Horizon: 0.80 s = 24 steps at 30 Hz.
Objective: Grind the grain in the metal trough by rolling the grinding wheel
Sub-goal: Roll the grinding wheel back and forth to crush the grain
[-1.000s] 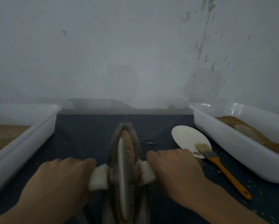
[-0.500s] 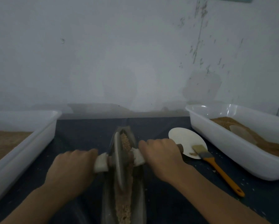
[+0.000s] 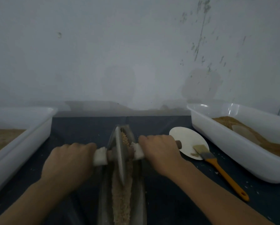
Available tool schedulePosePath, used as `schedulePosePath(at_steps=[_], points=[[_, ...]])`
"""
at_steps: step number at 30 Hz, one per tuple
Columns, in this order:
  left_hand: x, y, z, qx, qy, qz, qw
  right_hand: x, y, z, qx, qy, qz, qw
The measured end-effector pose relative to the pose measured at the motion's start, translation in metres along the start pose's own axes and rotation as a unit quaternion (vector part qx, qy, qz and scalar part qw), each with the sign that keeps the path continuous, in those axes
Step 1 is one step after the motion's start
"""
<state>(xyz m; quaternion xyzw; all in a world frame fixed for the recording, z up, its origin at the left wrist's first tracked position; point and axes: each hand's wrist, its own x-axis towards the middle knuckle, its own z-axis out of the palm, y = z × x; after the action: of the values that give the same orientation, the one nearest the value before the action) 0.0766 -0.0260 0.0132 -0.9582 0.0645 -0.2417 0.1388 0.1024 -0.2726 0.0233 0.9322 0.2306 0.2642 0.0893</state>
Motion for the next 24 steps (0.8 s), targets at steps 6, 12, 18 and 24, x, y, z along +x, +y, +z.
schedulePosePath(at_steps=[6, 12, 18, 24], points=[[0.015, 0.002, -0.001, -0.045, 0.003, 0.018, 0.999, 0.008, 0.002, 0.002, 0.018, -0.028, 0.029, 0.999], [-0.032, -0.001, -0.027, -0.075, -0.094, 0.036, 0.992, -0.045, -0.018, -0.035, 0.015, 0.020, -0.023, 0.999], [-0.028, 0.002, -0.028, -0.075, -0.080, 0.033, 0.993, -0.033, -0.015, -0.033, 0.013, -0.030, -0.001, 0.999], [0.014, 0.001, -0.003, -0.096, -0.062, 0.019, 0.993, 0.016, 0.001, -0.007, 0.029, -0.053, 0.009, 0.998]])
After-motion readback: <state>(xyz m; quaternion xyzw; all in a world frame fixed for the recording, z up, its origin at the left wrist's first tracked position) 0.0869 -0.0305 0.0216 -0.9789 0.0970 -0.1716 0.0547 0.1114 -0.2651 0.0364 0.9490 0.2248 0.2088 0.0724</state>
